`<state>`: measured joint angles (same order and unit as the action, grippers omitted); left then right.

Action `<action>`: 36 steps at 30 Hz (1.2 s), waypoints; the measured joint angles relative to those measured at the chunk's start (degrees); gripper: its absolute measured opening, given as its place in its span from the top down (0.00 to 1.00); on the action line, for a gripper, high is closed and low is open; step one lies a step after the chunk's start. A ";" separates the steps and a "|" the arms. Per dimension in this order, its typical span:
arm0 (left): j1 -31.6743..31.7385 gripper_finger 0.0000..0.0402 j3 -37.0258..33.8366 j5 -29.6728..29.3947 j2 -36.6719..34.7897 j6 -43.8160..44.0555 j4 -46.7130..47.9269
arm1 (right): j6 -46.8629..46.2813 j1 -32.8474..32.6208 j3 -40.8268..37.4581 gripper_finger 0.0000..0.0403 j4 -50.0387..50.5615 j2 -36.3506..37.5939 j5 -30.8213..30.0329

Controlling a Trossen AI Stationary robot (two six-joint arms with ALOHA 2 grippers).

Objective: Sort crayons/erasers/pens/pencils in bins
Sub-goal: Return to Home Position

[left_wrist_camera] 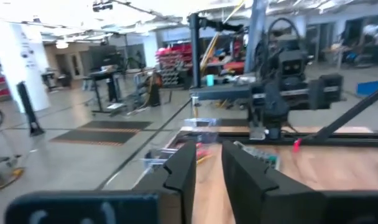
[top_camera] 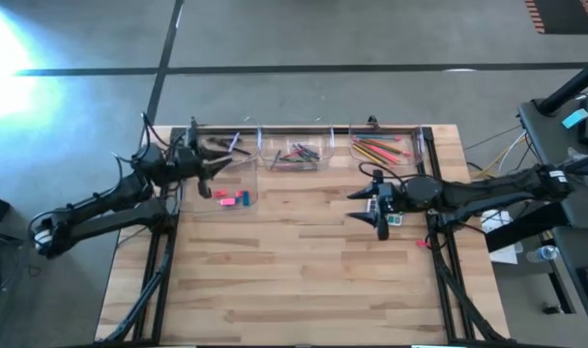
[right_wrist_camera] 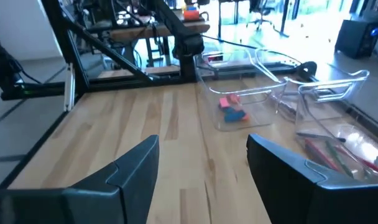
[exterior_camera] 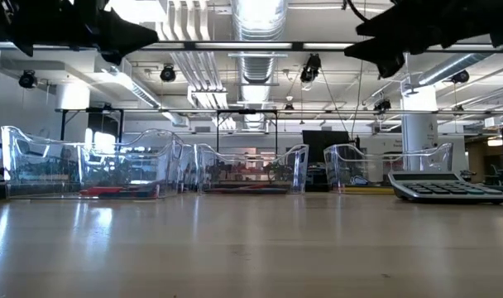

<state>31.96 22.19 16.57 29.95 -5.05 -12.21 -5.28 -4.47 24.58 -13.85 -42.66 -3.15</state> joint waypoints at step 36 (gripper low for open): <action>-2.73 0.98 -13.19 3.00 -11.30 3.16 -7.74 | 6.34 0.33 -14.71 0.52 0.29 23.81 -2.92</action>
<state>29.23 9.01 19.57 18.66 -1.89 -19.94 1.05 -4.14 9.86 -13.56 -18.85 -6.07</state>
